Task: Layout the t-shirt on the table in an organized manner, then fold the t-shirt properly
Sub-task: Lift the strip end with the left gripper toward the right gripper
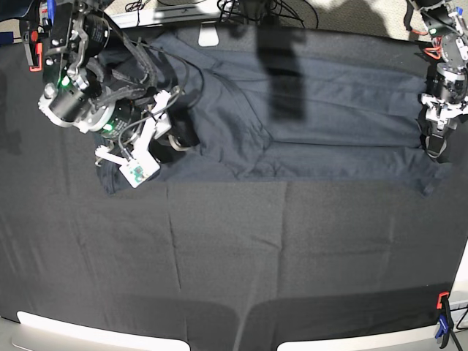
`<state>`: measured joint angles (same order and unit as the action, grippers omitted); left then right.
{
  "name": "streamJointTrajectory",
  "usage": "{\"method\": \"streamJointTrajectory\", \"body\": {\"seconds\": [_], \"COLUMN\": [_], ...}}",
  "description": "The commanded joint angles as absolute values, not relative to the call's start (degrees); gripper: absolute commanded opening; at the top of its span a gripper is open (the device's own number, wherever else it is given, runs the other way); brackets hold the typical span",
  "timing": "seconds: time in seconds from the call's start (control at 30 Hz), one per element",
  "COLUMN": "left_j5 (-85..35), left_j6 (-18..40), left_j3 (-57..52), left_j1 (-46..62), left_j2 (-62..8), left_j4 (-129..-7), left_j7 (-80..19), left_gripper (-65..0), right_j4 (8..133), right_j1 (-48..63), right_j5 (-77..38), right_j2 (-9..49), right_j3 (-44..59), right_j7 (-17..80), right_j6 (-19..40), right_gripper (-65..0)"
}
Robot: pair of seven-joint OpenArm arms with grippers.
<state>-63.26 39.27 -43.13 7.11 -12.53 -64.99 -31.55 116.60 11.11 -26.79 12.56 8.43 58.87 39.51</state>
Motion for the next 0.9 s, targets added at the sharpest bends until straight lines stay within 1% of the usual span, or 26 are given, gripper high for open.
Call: {"method": "streamJointTrajectory", "body": {"seconds": [0.0, 0.17, 0.4, 0.5, 0.57, 0.6, 0.67, 0.73, 0.77, 0.87], "left_j5": [-64.4, -57.8, -45.7, -43.9, -43.9, -43.9, -43.4, -43.3, -43.3, -43.5], "left_j6": [40.0, 40.0, 40.0, 40.0, 40.0, 40.0, 40.0, 40.0, 40.0, 40.0], "left_j3": [-43.1, -43.1, -43.0, -43.0, -43.0, -43.0, -43.0, -43.0, -43.0, -43.0], "left_j1": [6.7, 5.5, 0.0, -0.4, -0.1, 0.1, 0.7, 1.3, 1.6, 2.7], "left_j2": [-13.0, -13.0, -13.0, -13.0, -13.0, -13.0, -13.0, -13.1, -13.1, -13.2], "left_j4": [-65.8, -65.8, -65.5, -65.5, -65.5, -65.5, -65.5, -65.4, -65.3, -65.3], "left_j7": [-31.7, -31.6, -31.4, -31.4, -31.5, -31.5, -31.4, -30.9, -30.0, -26.6], "left_gripper": [-41.3, -41.3, -41.3, -41.6, -45.2, -48.1, -54.2, -62.6, -65.0, -65.0], "right_j4": [117.6, 117.6, 117.6, 117.6, 117.6, 117.6, 117.6, 117.6, 117.6, 117.6], "right_j1": [10.5, 10.5, 10.5, 10.5, 10.5, 10.5, 10.5, 10.5, 10.5, 10.5], "right_j5": [-27.6, -27.6, -27.6, -27.6, -27.6, -27.6, -27.6, -27.6, -27.6, -27.6], "right_j2": [13.0, 13.0, 13.0, 13.0, 13.0, 13.0, 13.0, 13.0, 13.0, 13.0], "right_j3": [8.7, 8.7, 8.7, 8.7, 8.7, 8.7, 8.7, 8.7, 8.7, 8.7], "right_j7": [57.0, 57.0, 57.0, 57.2, 57.3, 57.3, 57.3, 57.2, 57.2, 57.2], "right_j6": [40.0, 40.0, 40.0, 39.7, 39.6, 39.6, 39.7, 39.7, 39.7, 39.7], "right_gripper": [-42.8, -42.8, -42.8, -42.8, -42.8, -42.8, -42.8, -42.8, -42.8, -42.8]}}
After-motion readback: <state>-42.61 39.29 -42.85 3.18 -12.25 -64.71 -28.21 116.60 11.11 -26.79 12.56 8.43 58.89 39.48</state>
